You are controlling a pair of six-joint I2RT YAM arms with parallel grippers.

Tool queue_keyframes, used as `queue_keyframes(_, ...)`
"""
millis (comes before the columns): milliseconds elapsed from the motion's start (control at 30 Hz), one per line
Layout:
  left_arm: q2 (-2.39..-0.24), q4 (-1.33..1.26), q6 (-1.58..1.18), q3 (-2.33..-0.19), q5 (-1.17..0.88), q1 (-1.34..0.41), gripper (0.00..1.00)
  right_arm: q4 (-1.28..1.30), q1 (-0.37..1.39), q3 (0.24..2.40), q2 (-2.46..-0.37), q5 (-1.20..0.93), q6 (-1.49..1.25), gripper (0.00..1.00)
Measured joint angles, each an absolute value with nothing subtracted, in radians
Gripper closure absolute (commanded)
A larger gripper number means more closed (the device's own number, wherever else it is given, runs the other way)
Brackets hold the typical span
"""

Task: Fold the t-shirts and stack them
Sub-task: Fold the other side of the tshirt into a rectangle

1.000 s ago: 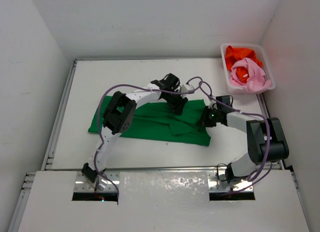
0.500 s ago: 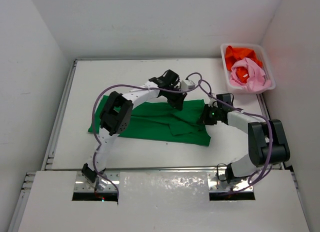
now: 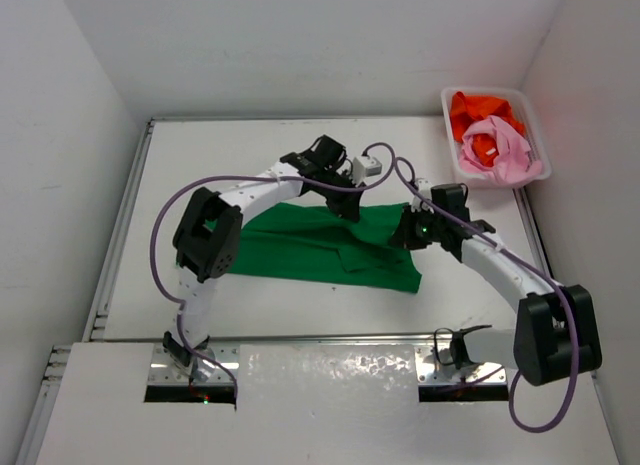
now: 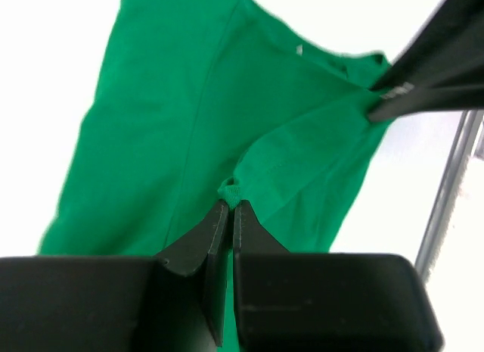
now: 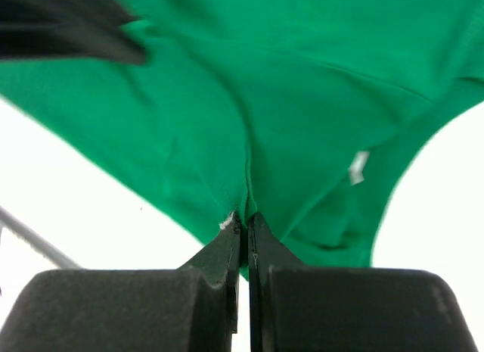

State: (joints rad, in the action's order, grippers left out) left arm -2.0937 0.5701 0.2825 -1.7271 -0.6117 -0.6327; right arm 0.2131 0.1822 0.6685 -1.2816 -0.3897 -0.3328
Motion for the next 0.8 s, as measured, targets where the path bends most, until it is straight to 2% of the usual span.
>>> queue_keyframes(367, -2.046, 0.523, 0.26, -1.529, -0.626, -0.624, 1.0, 0.323, 0.223, 0.667, -1.274, -0.436, -0.279, 1.0)
queue_keyframes(533, -2.02, 0.396, 0.141, -1.47, -0.588, -0.591, 1.0, 0.302, 0.192, 0.739, -1.445, -0.442, -0.28, 1.0)
queue_keyframes(800, -2.021, 0.221, -0.01, -1.439, -0.461, -0.572, 1.0, 0.228, 0.183, 0.886, -1.626, -0.29, -0.251, 1.0)
